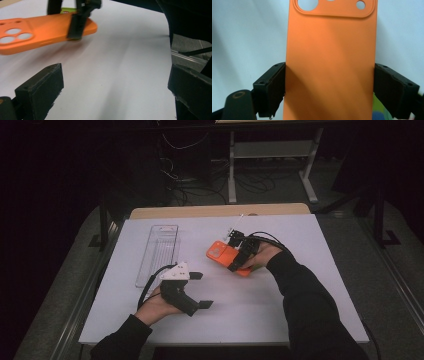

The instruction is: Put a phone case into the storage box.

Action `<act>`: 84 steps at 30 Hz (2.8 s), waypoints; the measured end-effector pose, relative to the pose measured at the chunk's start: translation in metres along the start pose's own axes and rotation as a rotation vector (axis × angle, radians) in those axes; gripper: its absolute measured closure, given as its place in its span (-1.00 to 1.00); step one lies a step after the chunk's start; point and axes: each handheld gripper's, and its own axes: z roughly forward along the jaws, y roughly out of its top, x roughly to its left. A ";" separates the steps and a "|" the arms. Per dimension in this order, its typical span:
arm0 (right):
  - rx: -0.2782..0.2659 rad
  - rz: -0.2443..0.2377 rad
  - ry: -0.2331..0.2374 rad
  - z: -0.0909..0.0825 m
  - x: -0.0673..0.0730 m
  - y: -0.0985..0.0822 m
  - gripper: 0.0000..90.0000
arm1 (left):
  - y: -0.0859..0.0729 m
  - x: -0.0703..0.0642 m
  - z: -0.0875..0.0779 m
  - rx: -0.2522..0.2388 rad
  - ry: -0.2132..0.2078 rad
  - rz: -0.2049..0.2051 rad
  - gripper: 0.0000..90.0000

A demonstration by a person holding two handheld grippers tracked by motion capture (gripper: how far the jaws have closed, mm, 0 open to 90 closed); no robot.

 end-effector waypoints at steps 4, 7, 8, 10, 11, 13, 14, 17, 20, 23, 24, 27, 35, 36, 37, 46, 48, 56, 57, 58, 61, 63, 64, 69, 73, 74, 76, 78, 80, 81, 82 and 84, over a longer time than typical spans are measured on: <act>0.009 -0.029 0.011 -0.010 -0.001 -0.012 -0.66 | 0.007 0.001 -0.003 0.024 -0.015 0.003 -1.00; 0.010 -0.052 0.010 -0.016 0.000 -0.023 -0.66 | 0.013 0.003 -0.001 0.067 -0.022 0.028 -1.00; 0.014 -0.063 0.009 -0.019 0.001 -0.026 -0.66 | 0.015 0.004 0.000 0.075 -0.020 0.034 -1.00; 0.013 -0.081 0.018 -0.023 0.001 -0.033 -0.66 | 0.020 0.006 0.000 0.089 -0.026 0.046 -1.00; 0.015 -0.089 0.016 -0.024 0.001 -0.036 -0.66 | 0.022 0.007 0.000 0.095 -0.026 0.052 -1.00; 0.019 -0.098 0.018 -0.027 0.000 -0.041 -0.66 | 0.027 0.010 0.001 0.112 -0.030 0.072 -1.00; 0.022 -0.103 0.017 -0.028 0.000 -0.043 -0.66 | 0.030 0.011 0.001 0.120 -0.032 0.083 -1.00; 0.023 -0.117 0.020 -0.030 0.001 -0.048 -0.66 | 0.037 0.013 0.003 0.138 -0.029 0.105 -1.00; 0.037 -0.141 0.018 -0.030 0.005 -0.052 -0.66 | 0.042 0.016 0.005 0.149 -0.029 0.129 -1.00; 0.055 -0.161 0.020 -0.030 0.010 -0.054 -0.66 | 0.046 0.018 0.008 0.160 -0.030 0.149 -1.00; 0.063 -0.168 0.020 -0.030 0.012 -0.055 -0.66 | 0.048 0.019 0.009 0.165 -0.037 0.163 -1.00; 0.074 -0.185 0.026 -0.031 0.016 -0.056 -0.66 | 0.052 0.022 0.009 0.183 -0.046 0.190 -1.00; 0.090 -0.242 0.047 -0.031 0.027 -0.055 -0.66 | 0.058 0.031 0.008 0.200 -0.074 0.215 -1.00; 0.089 -0.243 0.051 -0.031 0.028 -0.055 -0.66 | 0.057 0.032 0.009 0.197 -0.078 0.210 -1.00; 0.090 -0.250 0.054 -0.030 0.030 -0.055 -0.66 | 0.057 0.032 0.010 0.207 -0.081 0.216 -1.00; 0.092 -0.325 0.088 -0.031 0.047 -0.051 -0.66 | 0.059 0.033 0.017 0.240 -0.116 0.251 -1.00; 0.089 -0.349 0.099 -0.032 0.051 -0.050 -0.66 | 0.058 0.032 0.020 0.252 -0.129 0.258 -1.00; 0.077 -0.417 0.116 -0.038 0.064 -0.044 -0.66 | 0.059 0.028 0.032 0.283 -0.175 0.280 -1.00; 0.075 -0.421 0.121 -0.039 0.065 -0.043 -0.66 | 0.059 0.027 0.033 0.284 -0.182 0.280 -1.00; 0.072 -0.427 0.129 -0.040 0.066 -0.042 -0.66 | 0.060 0.027 0.034 0.284 -0.189 0.282 -1.00; 0.065 -0.438 0.128 -0.042 0.069 -0.040 -0.66 | 0.060 0.024 0.036 0.281 -0.212 0.288 -0.95; 0.058 -0.444 0.130 -0.044 0.070 -0.039 -0.66 | 0.061 0.023 0.039 0.282 -0.222 0.293 -0.91; 0.056 -0.447 0.130 -0.045 0.071 -0.038 -0.66 | 0.061 0.023 0.040 0.280 -0.224 0.293 -0.91; 0.039 -0.460 0.130 -0.050 0.072 -0.035 -0.66 | 0.059 0.024 0.044 0.300 -0.221 0.302 -0.88; 0.031 -0.465 0.128 -0.052 0.072 -0.034 -0.66 | 0.059 0.024 0.046 0.296 -0.227 0.297 -0.83; 0.030 -0.466 0.132 -0.051 0.072 -0.034 -0.66 | 0.059 0.024 0.047 0.298 -0.230 0.301 -0.82; 0.031 -0.467 0.129 -0.050 0.071 -0.033 -0.66 | 0.058 0.024 0.048 0.304 -0.232 0.304 -0.79; 0.031 -0.467 0.134 -0.050 0.071 -0.033 -0.66 | 0.058 0.024 0.048 0.301 -0.235 0.304 -0.76; 0.030 -0.469 0.134 -0.050 0.071 -0.033 -0.66 | 0.059 0.024 0.048 0.299 -0.233 0.311 -0.73; 0.029 -0.469 0.136 -0.051 0.071 -0.033 -0.66 | 0.058 0.024 0.048 0.296 -0.233 0.302 -0.72; 0.026 -0.470 0.137 -0.051 0.071 -0.033 -0.66 | 0.058 0.024 0.048 0.296 -0.235 0.300 -0.72; 0.028 -0.469 0.137 -0.051 0.071 -0.033 -0.66 | 0.059 0.025 0.048 0.299 -0.234 0.309 -0.72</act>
